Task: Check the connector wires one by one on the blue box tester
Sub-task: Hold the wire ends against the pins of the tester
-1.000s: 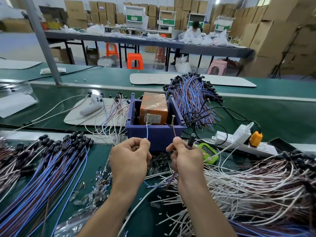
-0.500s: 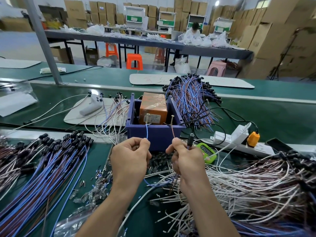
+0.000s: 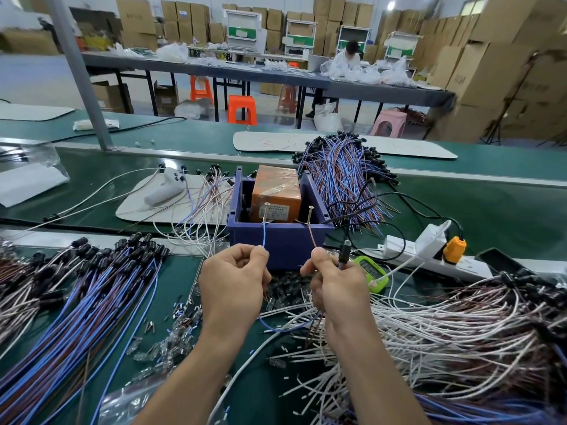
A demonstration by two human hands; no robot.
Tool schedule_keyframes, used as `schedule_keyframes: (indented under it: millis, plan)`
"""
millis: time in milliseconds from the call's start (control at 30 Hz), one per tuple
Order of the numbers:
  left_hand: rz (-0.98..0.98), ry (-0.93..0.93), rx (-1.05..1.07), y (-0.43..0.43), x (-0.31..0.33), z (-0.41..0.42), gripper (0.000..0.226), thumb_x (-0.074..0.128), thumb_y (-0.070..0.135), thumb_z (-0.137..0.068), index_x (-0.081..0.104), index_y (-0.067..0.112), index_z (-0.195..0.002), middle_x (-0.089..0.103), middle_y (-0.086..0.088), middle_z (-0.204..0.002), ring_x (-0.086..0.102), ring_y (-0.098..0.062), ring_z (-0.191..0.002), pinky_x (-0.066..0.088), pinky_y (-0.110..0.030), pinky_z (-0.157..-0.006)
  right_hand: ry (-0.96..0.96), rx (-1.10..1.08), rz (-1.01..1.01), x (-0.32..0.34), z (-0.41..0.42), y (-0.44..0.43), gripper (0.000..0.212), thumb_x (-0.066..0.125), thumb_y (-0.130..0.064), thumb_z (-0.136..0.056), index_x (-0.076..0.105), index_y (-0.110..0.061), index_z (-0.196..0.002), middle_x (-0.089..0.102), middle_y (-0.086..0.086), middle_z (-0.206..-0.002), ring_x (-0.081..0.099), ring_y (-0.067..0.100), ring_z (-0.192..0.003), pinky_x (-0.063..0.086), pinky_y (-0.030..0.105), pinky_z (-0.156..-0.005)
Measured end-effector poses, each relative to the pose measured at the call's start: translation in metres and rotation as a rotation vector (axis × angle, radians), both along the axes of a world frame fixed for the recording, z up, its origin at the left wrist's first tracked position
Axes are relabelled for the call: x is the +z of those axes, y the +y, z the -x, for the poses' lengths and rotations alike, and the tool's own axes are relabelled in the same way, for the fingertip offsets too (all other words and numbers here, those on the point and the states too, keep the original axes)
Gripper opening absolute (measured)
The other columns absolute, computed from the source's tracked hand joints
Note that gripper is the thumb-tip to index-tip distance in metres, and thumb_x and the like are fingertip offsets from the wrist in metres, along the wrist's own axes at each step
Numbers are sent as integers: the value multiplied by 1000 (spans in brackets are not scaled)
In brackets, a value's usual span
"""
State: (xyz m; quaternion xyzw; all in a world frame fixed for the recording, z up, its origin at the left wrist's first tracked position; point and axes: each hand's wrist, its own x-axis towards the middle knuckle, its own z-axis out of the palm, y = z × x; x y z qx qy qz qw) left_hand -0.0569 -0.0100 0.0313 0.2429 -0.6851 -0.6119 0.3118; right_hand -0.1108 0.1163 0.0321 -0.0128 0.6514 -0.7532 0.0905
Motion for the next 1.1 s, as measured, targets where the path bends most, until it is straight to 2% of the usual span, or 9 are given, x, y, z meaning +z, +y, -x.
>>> schedule_keyframes:
  millis: [133,300,600,867,1100]
  plan:
    - [6,16,45,0,0,-1,28,69,22,-93,73,29,-66,66,-1,-51,52,-10,-40,46,-22,-43,-5,-83,35,-1,-1,3,54,58,-25,-103,66,-14,-50,34,-6,-43,24,8,-37,21,23,-41]
    - [27,16,54,-1,-1,-1,28,69,23,-93,71,28,-66,64,-1,-50,50,-11,-41,48,-30,-45,-5,-100,64,-3,-2,6,53,59,-23,-102,66,-14,-50,33,-6,-43,23,8,-37,20,24,-41]
    - [90,-1,9,-2,1,-1,28,70,18,-92,70,25,-65,60,0,-48,43,-8,-38,38,-20,-40,-24,-110,22,-7,-1,7,52,60,-26,-101,67,-14,-51,35,-6,-44,26,9,-37,23,26,-45]
    - [107,8,-1,-2,2,-1,28,70,17,-93,70,23,-65,59,-2,-48,40,-7,-37,35,-19,-39,9,-104,41,-3,3,5,52,60,-23,-101,68,-15,-50,34,-6,-43,23,9,-37,20,26,-44]
    - [115,16,-9,-2,1,-1,27,69,17,-93,70,23,-66,60,-6,-50,40,-8,-37,35,-21,-38,8,-60,33,0,8,1,52,59,-28,-103,69,-14,-53,33,-6,-44,22,10,-37,20,24,-42]
